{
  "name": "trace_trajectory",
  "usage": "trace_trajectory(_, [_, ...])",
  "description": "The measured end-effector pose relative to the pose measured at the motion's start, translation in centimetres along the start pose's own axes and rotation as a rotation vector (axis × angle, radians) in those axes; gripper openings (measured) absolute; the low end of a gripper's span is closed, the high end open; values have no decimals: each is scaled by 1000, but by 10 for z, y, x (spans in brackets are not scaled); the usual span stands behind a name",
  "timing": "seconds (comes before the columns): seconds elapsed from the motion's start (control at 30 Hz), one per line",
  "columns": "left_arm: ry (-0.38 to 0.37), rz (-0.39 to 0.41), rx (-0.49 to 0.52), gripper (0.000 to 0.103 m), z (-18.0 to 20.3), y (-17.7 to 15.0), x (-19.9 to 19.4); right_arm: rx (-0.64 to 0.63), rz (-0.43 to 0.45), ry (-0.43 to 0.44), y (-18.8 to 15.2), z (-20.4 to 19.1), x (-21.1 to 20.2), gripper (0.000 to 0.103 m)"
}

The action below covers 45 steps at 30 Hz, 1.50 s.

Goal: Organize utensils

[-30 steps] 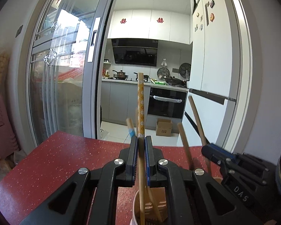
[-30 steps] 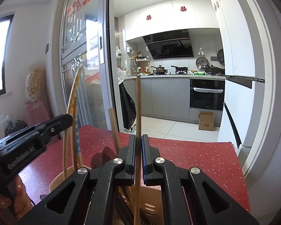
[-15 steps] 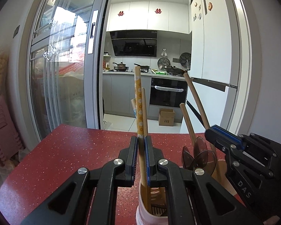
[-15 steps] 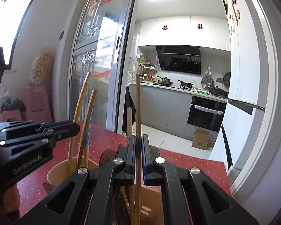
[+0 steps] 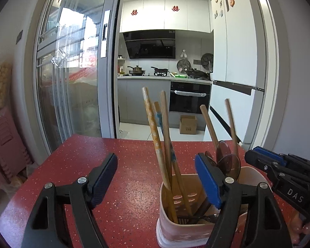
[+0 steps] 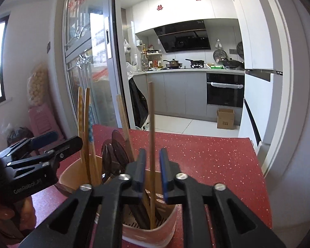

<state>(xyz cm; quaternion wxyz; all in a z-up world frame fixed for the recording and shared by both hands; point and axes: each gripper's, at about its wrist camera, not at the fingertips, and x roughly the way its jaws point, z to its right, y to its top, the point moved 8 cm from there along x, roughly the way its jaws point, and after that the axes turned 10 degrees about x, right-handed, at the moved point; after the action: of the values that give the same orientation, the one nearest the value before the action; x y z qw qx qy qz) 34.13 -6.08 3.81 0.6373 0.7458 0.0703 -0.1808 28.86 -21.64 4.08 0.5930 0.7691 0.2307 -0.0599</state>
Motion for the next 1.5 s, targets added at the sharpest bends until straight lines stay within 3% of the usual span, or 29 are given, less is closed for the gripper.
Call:
trace_trajectory(0.03, [-1,-12,2,100,0,0,0,10,4,-3,1,2,-3,31])
trace_trajectory(0.43, [6,-52,-21,101,-12,-11,-24,108,-23,-27,2,8,-34,47])
trace_trajectory(0.8, [13,-65,-25,103,-17,-22,-53,123,-49,-55,-13,-4,-58,52])
trace_trajectory(1.1, [5,-120,-22,103,-16,-43,-73,131,-94,-109,-39,-7,-78,66])
trace_trajectory(1.2, [-2,-155,-31,103,-16,-55,-77,125,-113,-142,-50,-8,-84,79])
trace_trajectory(1.5, [2,-236,-19,103,-12,-91,-97,152,-181,-218,-89,-1,-97,83])
